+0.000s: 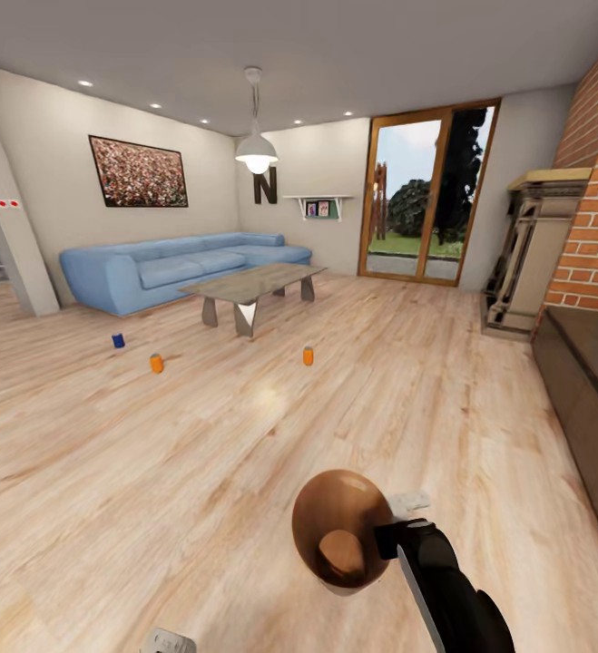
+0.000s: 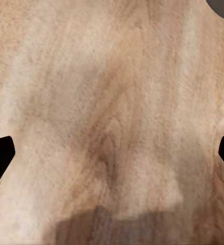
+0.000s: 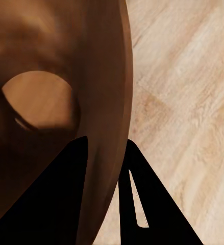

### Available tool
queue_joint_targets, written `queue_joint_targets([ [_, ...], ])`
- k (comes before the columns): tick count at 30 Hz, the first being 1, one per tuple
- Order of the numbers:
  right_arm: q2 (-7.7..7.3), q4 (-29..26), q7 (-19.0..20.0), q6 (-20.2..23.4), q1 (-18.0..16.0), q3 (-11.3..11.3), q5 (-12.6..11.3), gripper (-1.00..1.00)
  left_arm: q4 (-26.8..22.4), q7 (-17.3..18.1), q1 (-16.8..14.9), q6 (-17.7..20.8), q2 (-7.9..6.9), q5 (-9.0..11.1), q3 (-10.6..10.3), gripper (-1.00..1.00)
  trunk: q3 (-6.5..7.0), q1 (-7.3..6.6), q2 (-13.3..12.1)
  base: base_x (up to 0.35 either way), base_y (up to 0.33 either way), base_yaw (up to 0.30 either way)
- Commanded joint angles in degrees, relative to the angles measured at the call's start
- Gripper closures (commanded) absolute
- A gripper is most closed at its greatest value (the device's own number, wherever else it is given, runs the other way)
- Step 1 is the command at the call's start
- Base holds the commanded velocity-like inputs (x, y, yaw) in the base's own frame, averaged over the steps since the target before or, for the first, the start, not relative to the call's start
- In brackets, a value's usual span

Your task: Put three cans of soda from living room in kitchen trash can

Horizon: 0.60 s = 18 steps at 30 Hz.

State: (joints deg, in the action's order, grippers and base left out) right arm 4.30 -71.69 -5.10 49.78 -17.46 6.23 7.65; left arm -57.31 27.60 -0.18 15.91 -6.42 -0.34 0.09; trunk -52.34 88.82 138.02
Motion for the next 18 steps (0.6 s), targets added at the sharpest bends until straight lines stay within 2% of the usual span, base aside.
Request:
queue_joint_targets([
  [1,0.01,0.0,0.1,0.0,0.0,0.0,-0.2,1.00,0.0,0.0,0.0,0.0,0.00,0.0,0.0,-1.00,0.01,0.00,0.0,0.340,0.000,0.000],
  [18,0.01,0.0,0.1,0.0,0.0,0.0,-0.1,1.00,0.0,0.0,0.0,0.0,0.00,0.0,0.0,-1.00,0.01,0.00,0.0,0.340,0.000,0.000],
])
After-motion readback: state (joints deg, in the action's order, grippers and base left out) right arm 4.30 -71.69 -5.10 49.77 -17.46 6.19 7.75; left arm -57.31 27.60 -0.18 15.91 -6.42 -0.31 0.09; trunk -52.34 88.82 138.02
